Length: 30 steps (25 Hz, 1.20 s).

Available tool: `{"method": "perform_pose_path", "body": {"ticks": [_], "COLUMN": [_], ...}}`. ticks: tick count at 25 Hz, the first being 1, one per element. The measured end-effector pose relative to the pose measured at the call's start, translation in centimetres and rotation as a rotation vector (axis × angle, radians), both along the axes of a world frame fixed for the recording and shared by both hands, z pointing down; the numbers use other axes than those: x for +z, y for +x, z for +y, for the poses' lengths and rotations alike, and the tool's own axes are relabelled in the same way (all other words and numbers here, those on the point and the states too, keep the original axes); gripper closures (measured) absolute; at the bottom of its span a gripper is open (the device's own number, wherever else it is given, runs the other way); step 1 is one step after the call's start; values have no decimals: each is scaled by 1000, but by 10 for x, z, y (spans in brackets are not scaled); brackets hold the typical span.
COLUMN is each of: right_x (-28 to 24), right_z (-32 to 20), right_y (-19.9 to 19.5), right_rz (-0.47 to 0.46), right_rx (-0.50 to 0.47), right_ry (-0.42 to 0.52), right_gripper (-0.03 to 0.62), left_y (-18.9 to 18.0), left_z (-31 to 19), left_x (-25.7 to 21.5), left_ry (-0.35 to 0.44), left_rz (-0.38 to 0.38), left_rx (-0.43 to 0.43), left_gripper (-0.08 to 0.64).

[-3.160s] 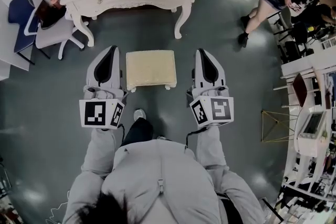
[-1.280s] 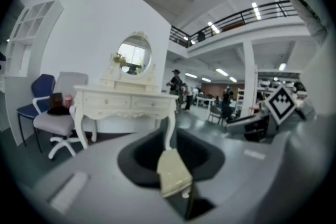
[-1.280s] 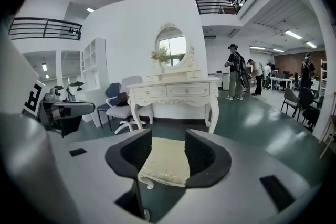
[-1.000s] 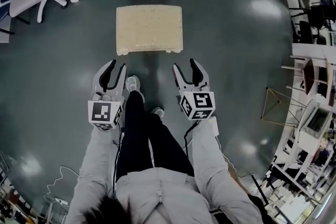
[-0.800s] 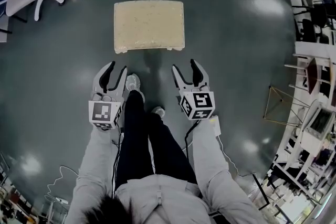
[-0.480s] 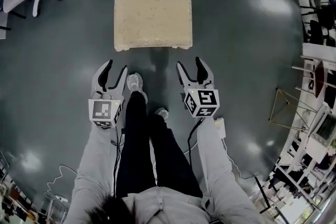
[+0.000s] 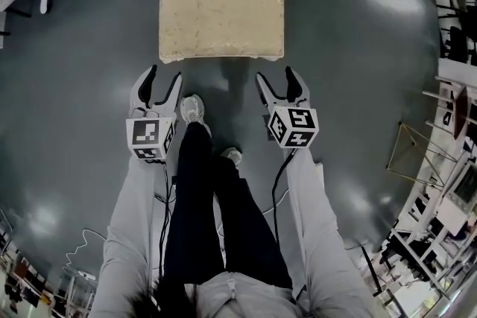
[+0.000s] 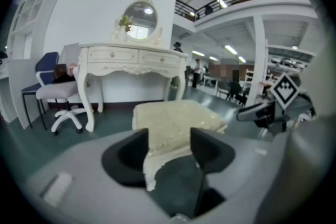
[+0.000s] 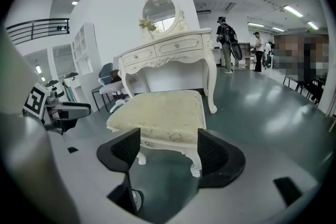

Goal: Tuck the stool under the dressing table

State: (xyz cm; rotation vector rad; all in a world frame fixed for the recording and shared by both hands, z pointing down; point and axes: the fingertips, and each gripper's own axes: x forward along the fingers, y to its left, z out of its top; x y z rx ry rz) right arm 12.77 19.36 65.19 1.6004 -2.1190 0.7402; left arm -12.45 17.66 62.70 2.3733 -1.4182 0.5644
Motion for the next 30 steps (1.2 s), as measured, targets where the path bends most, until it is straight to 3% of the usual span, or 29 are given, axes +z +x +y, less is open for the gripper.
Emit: {"method": "perform_pose_path", "body": {"ticks": [9, 18, 30], "right_x": [43, 71, 82], "right_z": [-13, -39, -51], "right_y": [12, 25, 33], "right_rz": [33, 21, 17], "right_rx": [-28, -5, -55], "right_ry": [-59, -76, -53], "right_gripper": [221, 210, 221], "left_y": [-1, 4, 16], "left_z": [-19, -32, -47], "left_x": [35, 73, 91], "left_ry": [-17, -64, -77], "left_rz": [-66, -67, -82], "left_rx": [23, 37, 43], "left_gripper": [268, 219, 212]}}
